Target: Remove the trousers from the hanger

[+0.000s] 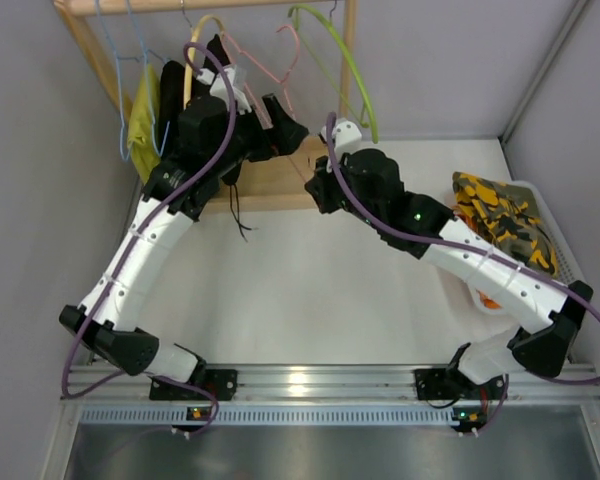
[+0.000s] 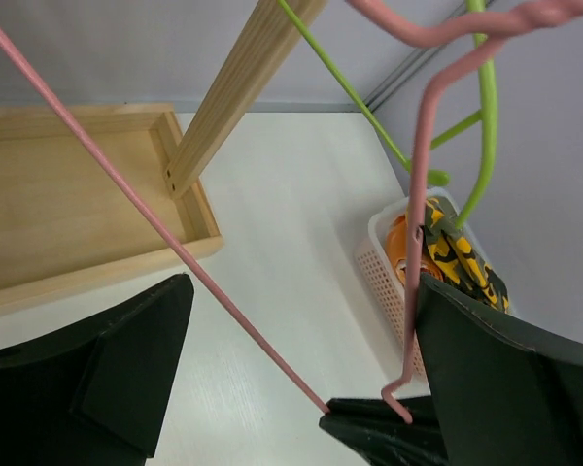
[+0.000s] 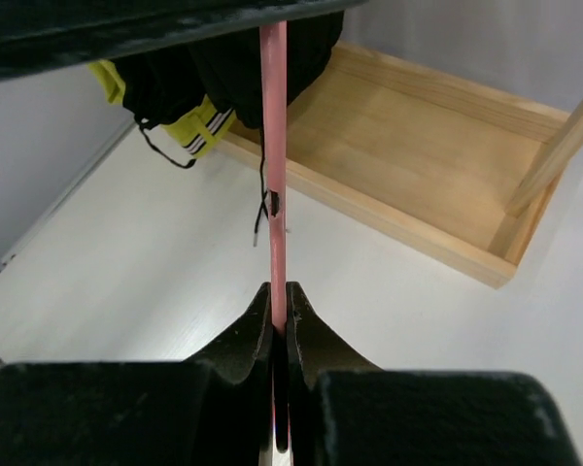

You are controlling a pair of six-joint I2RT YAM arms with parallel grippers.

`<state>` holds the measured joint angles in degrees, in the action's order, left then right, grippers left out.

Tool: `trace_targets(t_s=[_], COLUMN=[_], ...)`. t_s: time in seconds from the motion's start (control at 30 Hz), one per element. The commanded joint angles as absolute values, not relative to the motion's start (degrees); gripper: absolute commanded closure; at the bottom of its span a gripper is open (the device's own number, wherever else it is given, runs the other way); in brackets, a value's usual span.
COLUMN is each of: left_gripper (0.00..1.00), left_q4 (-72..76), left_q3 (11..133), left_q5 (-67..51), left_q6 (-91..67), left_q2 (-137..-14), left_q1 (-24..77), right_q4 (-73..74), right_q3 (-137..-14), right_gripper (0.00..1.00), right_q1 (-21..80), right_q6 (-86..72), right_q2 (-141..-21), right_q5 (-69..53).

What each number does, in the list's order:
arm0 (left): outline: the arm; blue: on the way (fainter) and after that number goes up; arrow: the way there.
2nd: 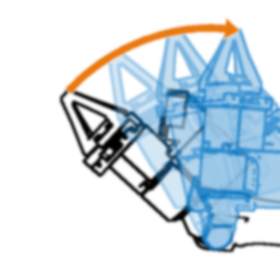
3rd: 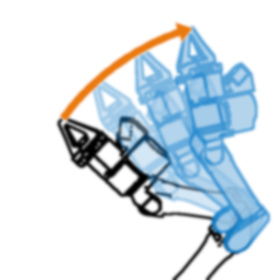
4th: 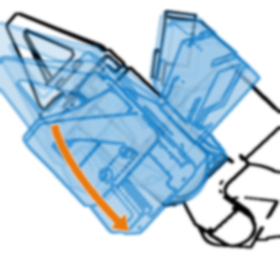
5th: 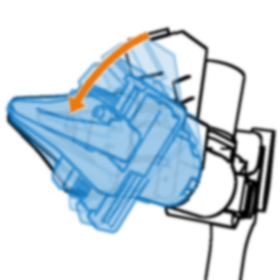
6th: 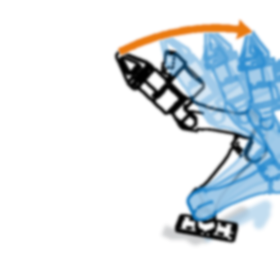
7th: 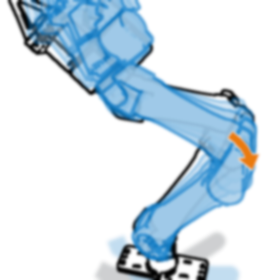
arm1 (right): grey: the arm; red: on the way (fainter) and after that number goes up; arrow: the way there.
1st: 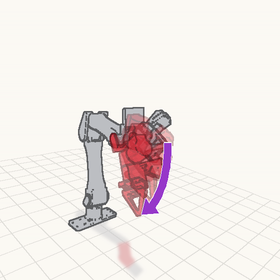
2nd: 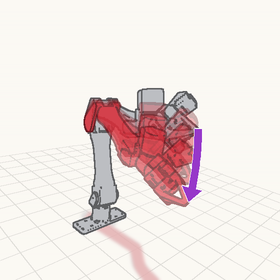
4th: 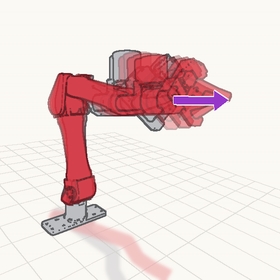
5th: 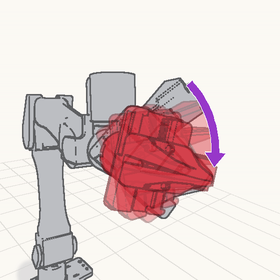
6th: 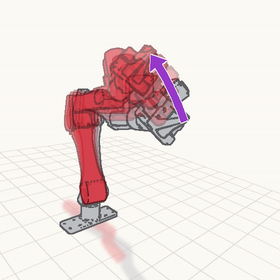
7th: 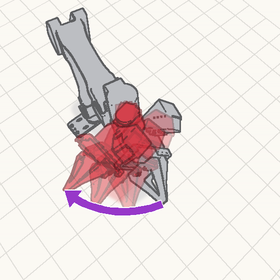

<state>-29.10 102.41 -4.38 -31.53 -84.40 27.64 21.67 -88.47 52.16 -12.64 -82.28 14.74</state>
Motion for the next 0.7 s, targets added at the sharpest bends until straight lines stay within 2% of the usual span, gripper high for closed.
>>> trace_targets(t_s=[0.0,0.23,0.4,0.67], left_gripper=[0.01,0.01,0.01,0.01], left_q4=[-27.2,-27.2,-27.1,-27.2], left_q3=[101.2,98.9,96.9,92.8], left_q5=[-4.9,-7.4,-15.6,-14.7], left_q6=[-28.1,-22.9,-20.9,-20.7], left_q2=[-79.0,-72.3,-68.6,-64.7], left_q1=[26.8,23.1,20.4,20.3], right_q4=[20.3,28.1,30.8,31.9], right_q3=[-87.7,-93.5,-98.5,-108.9], right_gripper=[1.0,1.0,1.0,1.0], right_q1=[49.6,42.9,39.9,36.8], right_q6=[-13.8,-11.5,-7.7,-3.7], right_q2=[-78.9,-81.6,-83.8,-91.2], right_q5=[8.7,3.9,2.0,0.4])
